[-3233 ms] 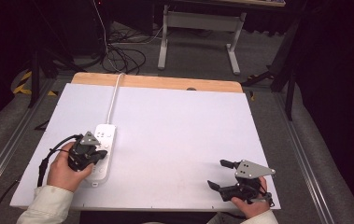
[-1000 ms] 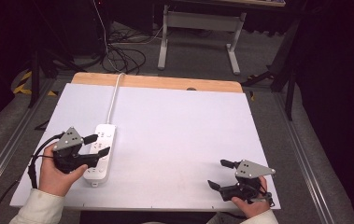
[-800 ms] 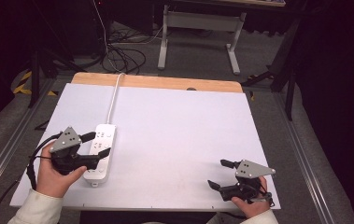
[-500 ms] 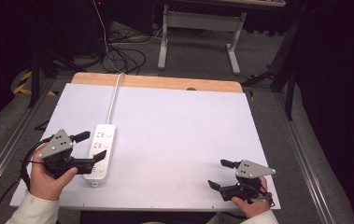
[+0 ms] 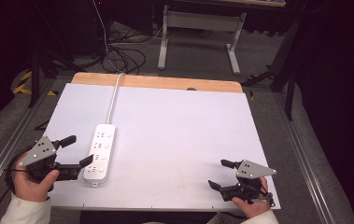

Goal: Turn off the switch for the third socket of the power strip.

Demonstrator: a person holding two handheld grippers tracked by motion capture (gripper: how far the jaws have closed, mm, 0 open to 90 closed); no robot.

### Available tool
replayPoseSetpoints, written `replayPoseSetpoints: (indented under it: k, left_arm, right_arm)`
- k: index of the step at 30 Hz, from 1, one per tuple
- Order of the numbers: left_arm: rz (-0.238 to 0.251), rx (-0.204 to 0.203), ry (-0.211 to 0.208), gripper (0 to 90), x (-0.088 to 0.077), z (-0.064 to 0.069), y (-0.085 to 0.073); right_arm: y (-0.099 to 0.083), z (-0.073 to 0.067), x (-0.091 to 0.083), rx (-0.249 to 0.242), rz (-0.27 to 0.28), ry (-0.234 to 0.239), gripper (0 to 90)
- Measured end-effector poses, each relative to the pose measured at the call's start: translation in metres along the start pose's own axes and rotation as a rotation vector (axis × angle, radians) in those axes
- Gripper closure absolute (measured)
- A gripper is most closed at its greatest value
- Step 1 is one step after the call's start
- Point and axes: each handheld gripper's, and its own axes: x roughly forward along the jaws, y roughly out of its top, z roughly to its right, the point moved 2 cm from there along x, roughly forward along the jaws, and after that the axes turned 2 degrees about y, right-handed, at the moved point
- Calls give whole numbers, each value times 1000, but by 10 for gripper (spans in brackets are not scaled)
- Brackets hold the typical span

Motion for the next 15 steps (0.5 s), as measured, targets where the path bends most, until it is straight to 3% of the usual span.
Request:
replayPoseSetpoints:
  k: [5, 11, 15]
  left_arm:
    - [21, -23, 2, 112, -3, -7, -12]
    - [-1, -36, 11, 108, -5, -15, -25]
    - [-38, -9, 8, 105, -5, -16, -33]
  right_arm:
    - [0, 0, 0, -2, -2, -3, 148]
    - [0, -1, 0, -3, -3, -4, 149]
    - [0, -1, 0, -10, -5, -9, 161]
